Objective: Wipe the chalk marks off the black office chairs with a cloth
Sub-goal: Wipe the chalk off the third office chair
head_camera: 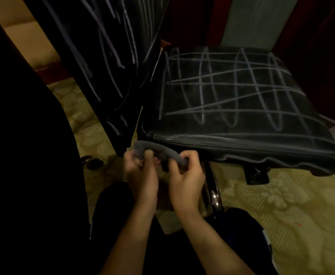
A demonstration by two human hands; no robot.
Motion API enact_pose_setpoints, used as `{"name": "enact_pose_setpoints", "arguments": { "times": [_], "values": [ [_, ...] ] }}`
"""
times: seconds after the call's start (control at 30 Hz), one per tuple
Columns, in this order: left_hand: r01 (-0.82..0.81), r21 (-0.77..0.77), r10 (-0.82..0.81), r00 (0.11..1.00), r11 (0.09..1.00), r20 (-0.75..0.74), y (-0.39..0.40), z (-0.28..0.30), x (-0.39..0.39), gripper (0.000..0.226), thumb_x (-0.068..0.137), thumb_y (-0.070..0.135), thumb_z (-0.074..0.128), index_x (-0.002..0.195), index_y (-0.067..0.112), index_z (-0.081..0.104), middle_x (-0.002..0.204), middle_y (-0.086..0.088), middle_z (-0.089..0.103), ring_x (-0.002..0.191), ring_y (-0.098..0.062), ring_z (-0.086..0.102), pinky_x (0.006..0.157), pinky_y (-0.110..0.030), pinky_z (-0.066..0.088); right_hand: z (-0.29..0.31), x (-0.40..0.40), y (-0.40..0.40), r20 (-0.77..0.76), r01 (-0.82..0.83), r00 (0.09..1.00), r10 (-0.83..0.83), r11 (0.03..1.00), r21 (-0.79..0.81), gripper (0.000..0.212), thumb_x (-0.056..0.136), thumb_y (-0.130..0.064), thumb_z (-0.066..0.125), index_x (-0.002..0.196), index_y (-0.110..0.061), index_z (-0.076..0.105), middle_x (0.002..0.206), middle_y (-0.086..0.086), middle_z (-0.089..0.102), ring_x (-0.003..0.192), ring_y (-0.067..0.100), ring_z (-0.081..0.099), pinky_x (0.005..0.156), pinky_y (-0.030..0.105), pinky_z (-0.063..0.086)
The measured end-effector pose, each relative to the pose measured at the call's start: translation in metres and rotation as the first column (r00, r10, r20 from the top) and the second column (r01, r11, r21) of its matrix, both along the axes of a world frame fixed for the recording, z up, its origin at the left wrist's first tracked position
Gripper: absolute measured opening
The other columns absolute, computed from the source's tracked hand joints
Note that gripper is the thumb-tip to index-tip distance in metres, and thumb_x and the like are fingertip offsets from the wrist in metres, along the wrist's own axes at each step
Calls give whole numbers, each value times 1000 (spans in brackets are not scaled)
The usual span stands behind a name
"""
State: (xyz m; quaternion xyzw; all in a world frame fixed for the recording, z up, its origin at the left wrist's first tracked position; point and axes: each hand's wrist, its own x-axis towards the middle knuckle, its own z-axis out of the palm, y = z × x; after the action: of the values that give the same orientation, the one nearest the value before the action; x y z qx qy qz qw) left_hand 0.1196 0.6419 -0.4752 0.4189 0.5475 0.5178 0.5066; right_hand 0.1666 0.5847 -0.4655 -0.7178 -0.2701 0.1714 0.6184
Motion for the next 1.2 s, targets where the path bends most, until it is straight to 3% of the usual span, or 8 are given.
{"name": "enact_pose_setpoints", "arguments": {
  "times": [0.13,0.33,0.53,0.7,0.87,1.03,1.13,1.2],
  "values": [
    [95,36,-95,995,995,19,-20,7,25,10,97,11,59,103,19,56,82,6,69,68,0,68,69,-27,55,-1,24,-16,6,168,986,-169,983,72,19,86,-8,69,85,-22,57,72,-6,61,64,5,58,62,27,50],
    [261,39,-262,965,965,11,-53,12,70,12,87,24,73,89,26,61,77,1,74,74,-17,73,74,-50,60,0,76,-46,-47,407,913,-404,910,78,23,84,-14,70,81,-30,54,75,-1,63,67,14,59,68,41,51],
    [139,59,-137,990,988,-36,-18,7,37,16,92,15,69,91,25,56,80,0,74,73,-14,72,70,-37,60,3,38,-10,86,348,935,-344,937,-40,18,81,-15,73,87,-20,57,71,-10,62,66,4,61,66,35,51],
    [66,103,-60,996,993,-63,1,12,28,8,95,13,62,97,18,57,83,-5,72,65,-6,68,63,-26,53,6,27,1,33,246,969,-245,969,-4,22,81,-12,73,82,-24,56,66,-9,64,63,7,63,64,37,54],
    [271,127,-259,960,954,-106,-38,14,66,16,83,34,68,91,27,55,76,0,73,69,-15,72,68,-42,60,7,68,-47,98,405,911,-402,914,-22,24,79,-7,74,82,-23,56,68,-5,64,61,5,62,62,35,54],
    [365,114,-357,931,924,-80,-50,16,77,15,87,20,74,87,20,60,73,-2,74,67,-15,73,68,-46,61,9,79,-58,128,470,878,-461,881,-48,21,81,-13,71,83,-26,55,66,-5,63,59,10,62,63,47,56],
    [319,104,-312,947,942,-83,-27,17,60,18,90,11,70,87,20,56,74,-4,73,65,-12,72,67,-40,61,7,63,-37,186,408,899,-396,913,-29,17,80,-22,70,88,-25,55,70,-8,64,64,16,66,63,49,55],
    [296,111,-288,954,949,-85,-13,18,50,19,93,10,67,89,23,53,78,-7,71,61,-6,69,60,-25,57,6,53,-24,184,341,924,-334,940,-8,16,79,-34,64,90,-30,54,71,-5,67,66,20,68,61,49,55]
  ]
}}
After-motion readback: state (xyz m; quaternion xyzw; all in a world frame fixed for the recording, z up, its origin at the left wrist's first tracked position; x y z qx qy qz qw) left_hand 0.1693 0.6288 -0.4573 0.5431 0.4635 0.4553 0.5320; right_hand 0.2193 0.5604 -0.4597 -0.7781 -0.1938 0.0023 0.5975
